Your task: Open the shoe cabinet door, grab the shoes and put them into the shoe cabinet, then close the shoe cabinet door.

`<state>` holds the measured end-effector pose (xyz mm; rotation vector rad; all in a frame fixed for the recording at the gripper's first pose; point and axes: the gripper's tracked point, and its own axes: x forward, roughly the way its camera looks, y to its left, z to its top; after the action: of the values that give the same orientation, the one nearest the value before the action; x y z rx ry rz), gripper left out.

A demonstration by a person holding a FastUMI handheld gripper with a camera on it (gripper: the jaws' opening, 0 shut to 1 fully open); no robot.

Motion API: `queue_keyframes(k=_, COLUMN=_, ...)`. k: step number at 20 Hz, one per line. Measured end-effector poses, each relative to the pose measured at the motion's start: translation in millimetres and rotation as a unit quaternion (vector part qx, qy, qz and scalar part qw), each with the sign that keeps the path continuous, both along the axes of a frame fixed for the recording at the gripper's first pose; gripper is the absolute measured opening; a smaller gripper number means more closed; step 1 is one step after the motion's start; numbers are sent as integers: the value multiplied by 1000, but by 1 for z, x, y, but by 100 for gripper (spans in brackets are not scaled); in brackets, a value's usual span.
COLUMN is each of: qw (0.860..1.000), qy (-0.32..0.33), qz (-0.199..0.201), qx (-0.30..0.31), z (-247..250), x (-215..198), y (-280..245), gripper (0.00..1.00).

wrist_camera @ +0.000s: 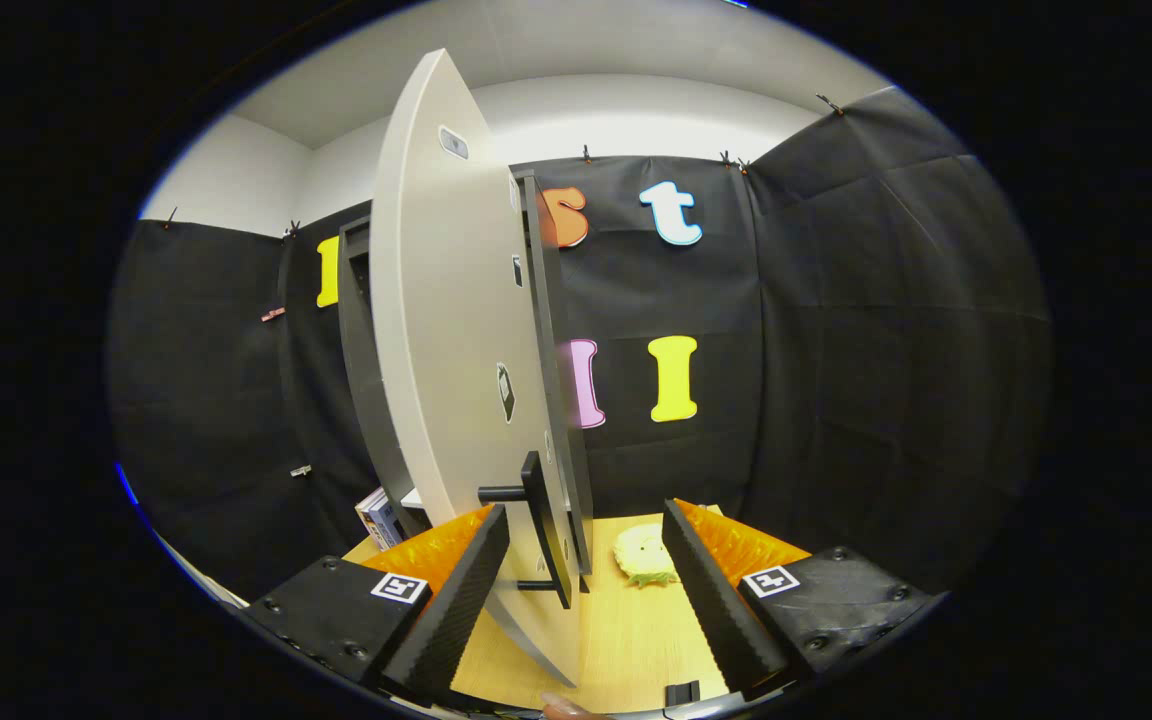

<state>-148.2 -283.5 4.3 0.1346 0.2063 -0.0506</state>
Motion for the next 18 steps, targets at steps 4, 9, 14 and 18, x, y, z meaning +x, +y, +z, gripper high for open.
queue_keyframes(k=4, qw=1000, qy=4, qz=-9, qx=2, z=-4, x=9, y=9, gripper=96)
queue_keyframes(k=9, qw=999, qy=3, qz=31, qx=-16, z=-6, x=19, y=63, gripper=95)
queue_keyframes(k=14, qw=998, qy=-6, qz=64, qx=-15, z=-11, x=38, y=125, gripper=96)
queue_keyframes(k=18, qw=997, qy=1, qz=81, qx=-6, z=-21, x=60, y=173, gripper=96)
